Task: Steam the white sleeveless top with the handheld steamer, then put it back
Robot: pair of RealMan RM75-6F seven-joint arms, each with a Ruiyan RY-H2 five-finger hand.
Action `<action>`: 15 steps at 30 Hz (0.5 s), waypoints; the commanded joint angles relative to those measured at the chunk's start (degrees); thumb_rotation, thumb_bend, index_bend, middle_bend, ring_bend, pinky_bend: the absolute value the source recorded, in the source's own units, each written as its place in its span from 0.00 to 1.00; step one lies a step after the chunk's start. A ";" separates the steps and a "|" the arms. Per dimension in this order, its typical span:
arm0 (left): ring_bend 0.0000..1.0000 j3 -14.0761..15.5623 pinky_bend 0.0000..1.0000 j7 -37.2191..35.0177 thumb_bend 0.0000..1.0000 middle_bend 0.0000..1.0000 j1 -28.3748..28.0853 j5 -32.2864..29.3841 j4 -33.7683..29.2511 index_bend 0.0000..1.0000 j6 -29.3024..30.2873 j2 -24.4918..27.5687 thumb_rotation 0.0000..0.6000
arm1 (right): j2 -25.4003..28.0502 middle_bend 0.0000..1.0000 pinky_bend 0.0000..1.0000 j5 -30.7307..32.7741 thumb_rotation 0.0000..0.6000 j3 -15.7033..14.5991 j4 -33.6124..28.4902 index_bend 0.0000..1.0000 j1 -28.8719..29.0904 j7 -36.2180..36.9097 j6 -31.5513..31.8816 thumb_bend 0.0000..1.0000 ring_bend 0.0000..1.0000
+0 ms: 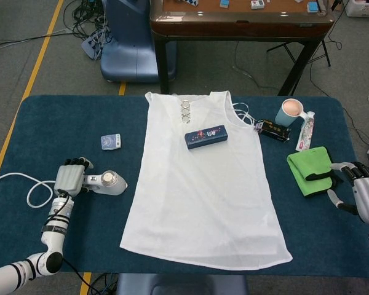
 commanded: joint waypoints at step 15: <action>0.30 2.12 0.15 0.73 0.34 0.37 -0.96 3.00 3.48 0.59 -0.45 -2.60 1.00 | 0.03 0.33 0.31 0.96 1.00 -0.20 -0.25 0.30 -0.79 0.13 0.30 0.30 0.24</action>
